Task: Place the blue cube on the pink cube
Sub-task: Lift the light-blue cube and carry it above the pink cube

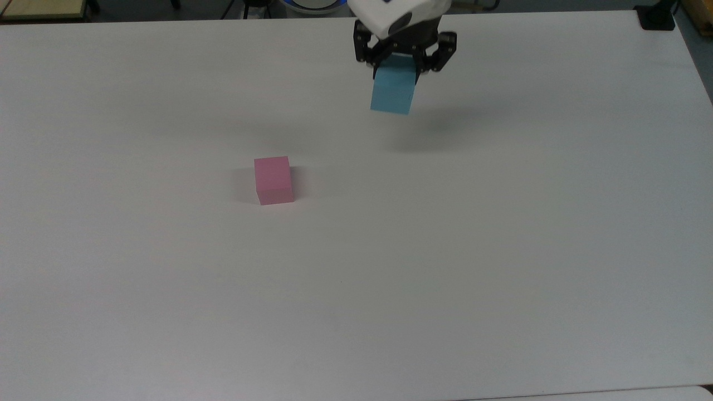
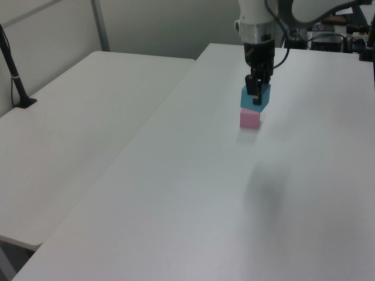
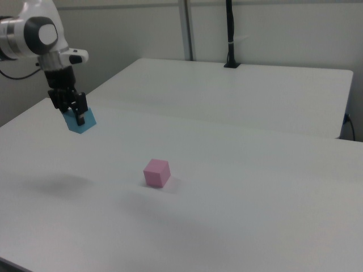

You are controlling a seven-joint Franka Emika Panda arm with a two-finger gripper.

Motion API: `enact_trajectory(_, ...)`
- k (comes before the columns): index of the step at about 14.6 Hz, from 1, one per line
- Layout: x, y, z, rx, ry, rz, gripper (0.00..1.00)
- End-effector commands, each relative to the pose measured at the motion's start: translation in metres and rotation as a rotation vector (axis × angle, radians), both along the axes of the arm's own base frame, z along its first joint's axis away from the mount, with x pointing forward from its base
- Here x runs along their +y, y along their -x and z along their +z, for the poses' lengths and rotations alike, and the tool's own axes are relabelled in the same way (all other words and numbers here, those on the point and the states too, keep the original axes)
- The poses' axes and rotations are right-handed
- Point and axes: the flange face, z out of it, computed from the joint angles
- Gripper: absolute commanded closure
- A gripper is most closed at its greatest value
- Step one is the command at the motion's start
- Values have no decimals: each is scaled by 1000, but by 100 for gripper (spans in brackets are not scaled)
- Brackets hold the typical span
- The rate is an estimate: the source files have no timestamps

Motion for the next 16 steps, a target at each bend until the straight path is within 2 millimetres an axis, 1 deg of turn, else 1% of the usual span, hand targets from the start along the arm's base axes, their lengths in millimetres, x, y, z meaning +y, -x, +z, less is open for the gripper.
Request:
enact_trajectory(1, -8, 10, 26, 30, -7, 39, 86)
enact_trajectory(3, -17, 8, 34, 28, -8, 42, 86)
enact_trajectory(5, -43, -2, 44, 10, -11, 40, 86)
enact_trajectory(7, -79, -12, 51, -3, -10, 23, 86)
enact_trajectory(8, -102, -18, 51, -5, -9, 18, 84)
enact_trajectory(10, -147, -27, 44, 0, -1, 20, 84)
enact_trajectory(11, -169, -34, 45, -10, 1, 11, 84)
enact_trajectory(12, -186, -41, 38, -5, 0, 5, 84)
enact_trajectory(13, -199, -48, 38, -25, -4, -4, 84)
enact_trajectory(14, -205, -53, 37, -47, -10, -15, 82)
enact_trajectory(16, -205, -56, 37, -66, -14, -14, 82)
